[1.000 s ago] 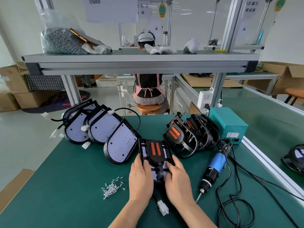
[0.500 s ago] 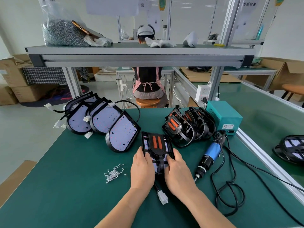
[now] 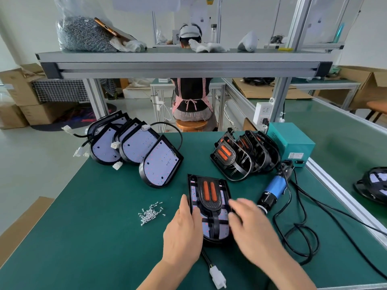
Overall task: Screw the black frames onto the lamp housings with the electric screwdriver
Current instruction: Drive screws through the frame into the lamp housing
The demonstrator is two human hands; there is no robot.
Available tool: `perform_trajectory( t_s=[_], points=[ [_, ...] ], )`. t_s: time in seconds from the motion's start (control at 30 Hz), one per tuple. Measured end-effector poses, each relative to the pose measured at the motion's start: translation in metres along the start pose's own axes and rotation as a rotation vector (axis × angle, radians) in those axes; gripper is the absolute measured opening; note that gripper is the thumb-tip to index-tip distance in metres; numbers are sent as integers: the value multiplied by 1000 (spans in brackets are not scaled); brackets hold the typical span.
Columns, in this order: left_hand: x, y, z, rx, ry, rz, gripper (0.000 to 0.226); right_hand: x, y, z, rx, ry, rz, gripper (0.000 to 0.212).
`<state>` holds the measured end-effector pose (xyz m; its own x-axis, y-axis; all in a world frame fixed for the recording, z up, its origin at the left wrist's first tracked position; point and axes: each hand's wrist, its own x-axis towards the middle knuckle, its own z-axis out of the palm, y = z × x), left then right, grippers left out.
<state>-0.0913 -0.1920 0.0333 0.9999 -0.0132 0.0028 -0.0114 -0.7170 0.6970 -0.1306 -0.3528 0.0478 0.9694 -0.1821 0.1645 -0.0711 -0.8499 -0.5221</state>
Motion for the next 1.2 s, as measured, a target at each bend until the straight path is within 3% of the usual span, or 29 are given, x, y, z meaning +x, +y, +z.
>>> perform_trajectory(
  t_s=[0.1, 0.2, 0.3, 0.4, 0.57, 0.7, 0.8, 1.0, 1.2],
  points=[
    [0, 0, -8, -58, -50, 18, 56, 20, 20, -21, -5, 116, 213, 46],
    [9, -17, -25, -107, 89, 99, 25, 38, 42, -32, -89, 89, 404, 50],
    [27, -46, -47, 102, 229, 125, 18, 52, 54, -33, -100, 65, 518, 70],
    [41, -64, -61, 296, 164, 165, 20, 69, 59, -34, -121, 67, 573, 97],
    [46, -61, -62, 415, 118, 241, 11, 85, 63, -31, 30, 147, 640, 100],
    [47, -59, -60, 454, 105, 325, 9, 68, 73, -31, 309, 290, 672, 78],
    [43, -57, -58, 450, 106, 365, 9, 56, 75, -38, 682, 359, 761, 68],
    [26, -27, -54, -49, 187, 323, 19, 32, 70, -44, 1325, 230, 729, 30],
    [10, 11, -54, -411, 91, 252, 29, 23, 49, -56, 1912, 66, 689, 36]
  ],
)
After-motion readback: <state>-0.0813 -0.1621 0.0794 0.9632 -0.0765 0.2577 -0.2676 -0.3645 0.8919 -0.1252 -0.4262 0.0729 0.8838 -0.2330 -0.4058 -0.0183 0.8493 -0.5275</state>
